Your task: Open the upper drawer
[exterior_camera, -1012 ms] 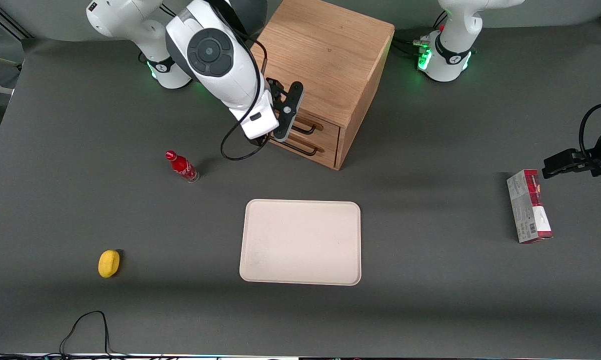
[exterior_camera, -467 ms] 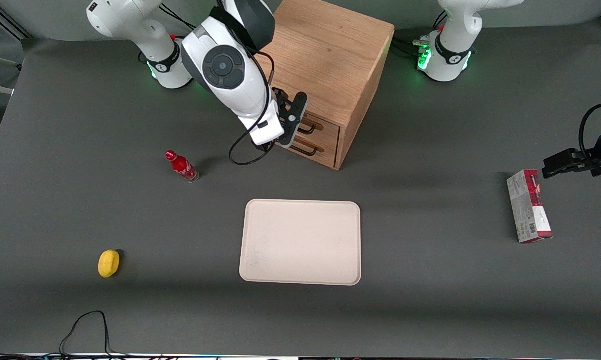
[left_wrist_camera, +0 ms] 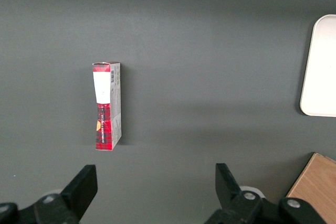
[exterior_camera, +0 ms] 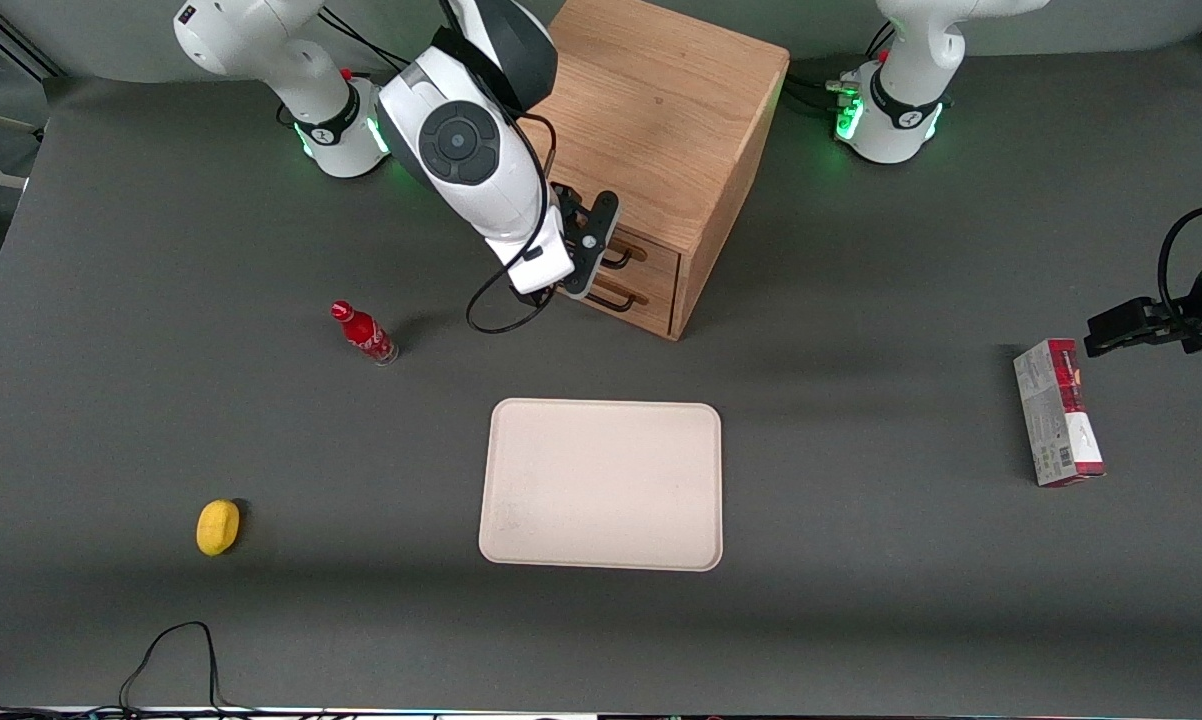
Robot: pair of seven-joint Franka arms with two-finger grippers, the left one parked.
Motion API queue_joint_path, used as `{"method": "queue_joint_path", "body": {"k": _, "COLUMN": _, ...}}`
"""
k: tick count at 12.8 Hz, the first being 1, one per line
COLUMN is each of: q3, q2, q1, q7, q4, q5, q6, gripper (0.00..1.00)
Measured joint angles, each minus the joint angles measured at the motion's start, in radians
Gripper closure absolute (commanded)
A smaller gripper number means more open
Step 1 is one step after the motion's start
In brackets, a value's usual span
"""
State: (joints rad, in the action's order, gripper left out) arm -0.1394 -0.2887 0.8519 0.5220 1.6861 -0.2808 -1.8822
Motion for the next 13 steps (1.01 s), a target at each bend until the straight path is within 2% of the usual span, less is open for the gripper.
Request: {"method": "queue_joint_path", "body": {"k": 13, "q3": -0.022, "q2": -0.02, "q1": 0.001, "q7": 0.0, "q4": 0.029, "q5": 0.0, "q6": -0.053, "gripper": 0.0}}
